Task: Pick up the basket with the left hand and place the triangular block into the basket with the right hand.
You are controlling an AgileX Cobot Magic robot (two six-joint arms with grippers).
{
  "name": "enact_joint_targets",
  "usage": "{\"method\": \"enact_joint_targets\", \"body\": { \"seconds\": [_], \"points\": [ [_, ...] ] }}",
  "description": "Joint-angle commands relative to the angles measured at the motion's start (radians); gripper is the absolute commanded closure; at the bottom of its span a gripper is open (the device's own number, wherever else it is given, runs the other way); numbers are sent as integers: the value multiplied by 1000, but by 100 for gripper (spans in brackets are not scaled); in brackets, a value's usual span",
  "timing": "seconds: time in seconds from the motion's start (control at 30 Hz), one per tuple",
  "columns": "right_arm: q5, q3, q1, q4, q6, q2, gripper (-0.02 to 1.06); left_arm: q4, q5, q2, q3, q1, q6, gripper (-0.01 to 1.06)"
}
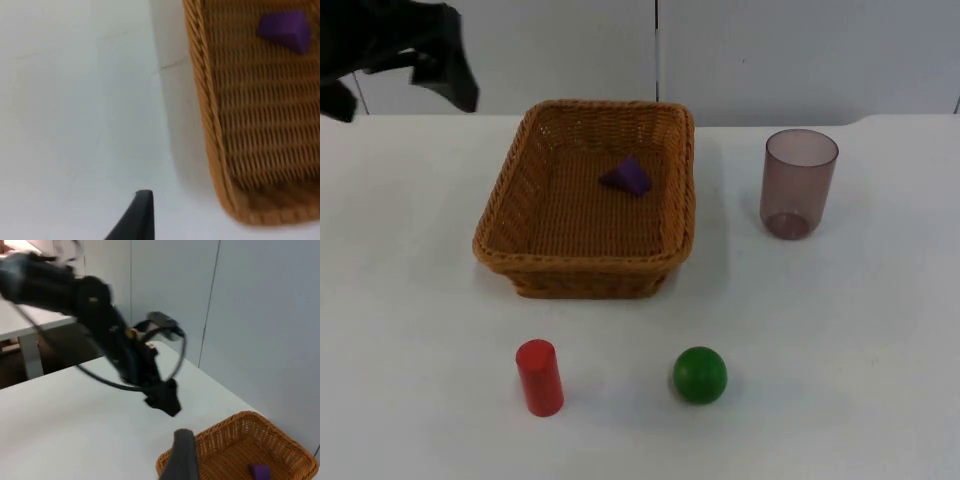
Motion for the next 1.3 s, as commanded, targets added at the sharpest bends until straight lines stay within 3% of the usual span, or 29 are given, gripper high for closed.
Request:
{"method": "enact_joint_targets", "body": {
  "seconds": [0.0,0.23,0.27,0.37,0.43,0.6,0.8,0.97,1.03,1.17,1.27],
  "points": [
    [-10,4,-5,-6,13,-5,39,5,-43,-148,115,-5,10,0],
    [82,7,-5,-2,32,-5,39,-13,-38,-644,325,-5,26,0],
    [82,7,-5,-2,32,-5,39,-13,-38,-644,325,-5,26,0],
    [58,64,-5,-2,32,-36,39,3,60,-865,348,-5,32,0],
    [31,101,-5,-2,32,-60,39,3,82,-922,348,-5,32,0],
    [-72,302,-5,-2,36,-227,39,7,224,-1219,348,-5,32,0],
    [-65,429,-5,-2,36,-373,39,46,300,-1391,348,-3,-30,0],
    [11,507,-5,-2,36,-543,39,147,334,-1530,396,-3,-113,0],
    [59,523,-5,-2,36,-614,39,160,344,-1574,470,-3,-121,0],
    [157,526,-5,-2,45,-719,39,190,418,-1574,559,-3,-147,0],
    [234,526,-5,-31,77,-782,39,207,425,-1574,569,-3,-150,0]
  ]
}}
